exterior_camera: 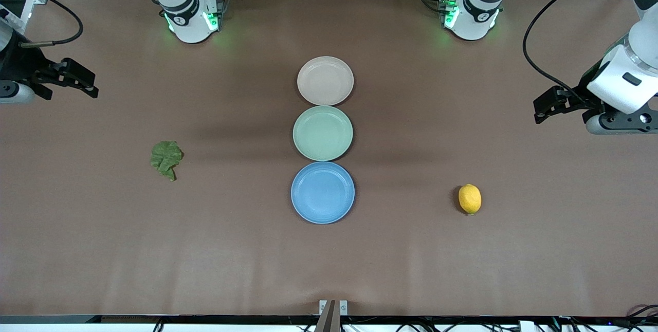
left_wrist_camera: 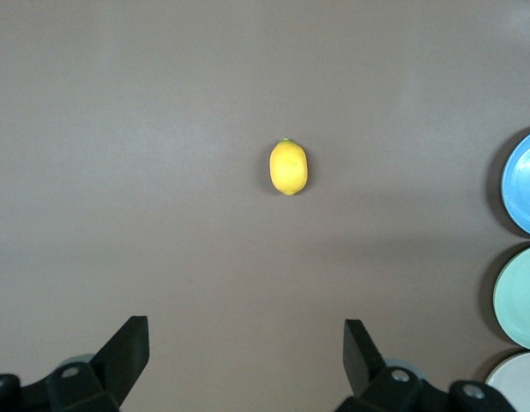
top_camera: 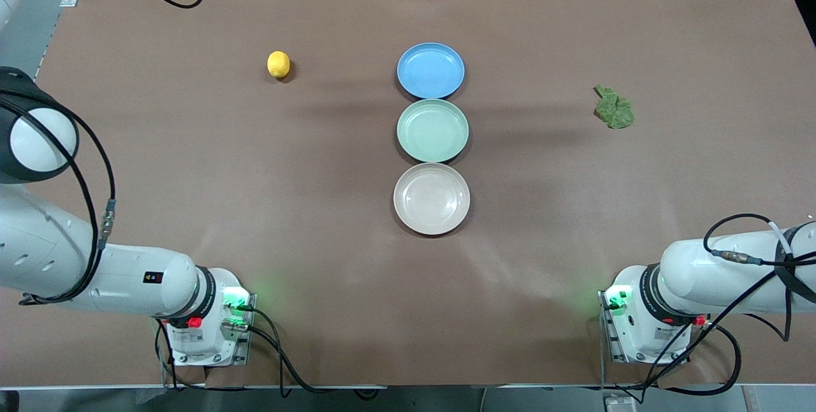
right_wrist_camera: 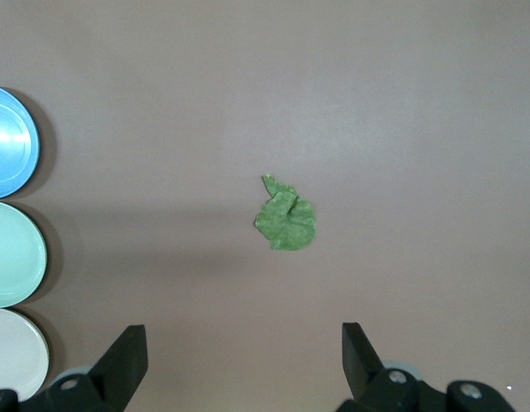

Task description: Pick lemon and lettuce from blue and beige plates

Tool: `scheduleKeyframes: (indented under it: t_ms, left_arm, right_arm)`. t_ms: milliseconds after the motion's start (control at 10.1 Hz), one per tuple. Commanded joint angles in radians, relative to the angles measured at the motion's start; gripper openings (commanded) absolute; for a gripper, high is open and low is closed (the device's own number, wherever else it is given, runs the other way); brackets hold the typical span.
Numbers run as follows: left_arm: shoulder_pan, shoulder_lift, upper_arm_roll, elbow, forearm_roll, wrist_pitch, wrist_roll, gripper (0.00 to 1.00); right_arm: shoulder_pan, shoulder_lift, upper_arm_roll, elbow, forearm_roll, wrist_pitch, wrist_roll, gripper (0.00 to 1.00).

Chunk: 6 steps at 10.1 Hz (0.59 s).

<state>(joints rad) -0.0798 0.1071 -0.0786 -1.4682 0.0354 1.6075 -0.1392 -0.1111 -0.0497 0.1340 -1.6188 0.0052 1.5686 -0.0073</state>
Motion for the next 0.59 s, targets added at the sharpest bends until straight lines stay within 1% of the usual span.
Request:
scheduleKeyframes:
  t_ms: [0, 198, 495]
  left_arm:
    - [0.002, -0.014, 0.0, -0.001, -0.02, -0.027, 0.013, 1.0]
    - [0.002, -0.014, 0.002, 0.0, -0.016, -0.027, 0.013, 1.0]
    - [0.002, -0.015, -0.003, 0.0, -0.015, -0.027, 0.013, 1.0]
  right_arm:
    - [0.028, -0.029, -0.042, -0.029, -0.013, 0.014, 0.006, 1.0]
    - [0.179, -0.029, -0.198, -0.023, -0.007, 0.015, 0.003, 1.0]
    - [0.185, -0.027, -0.202, -0.021, -0.007, 0.005, 0.001, 1.0]
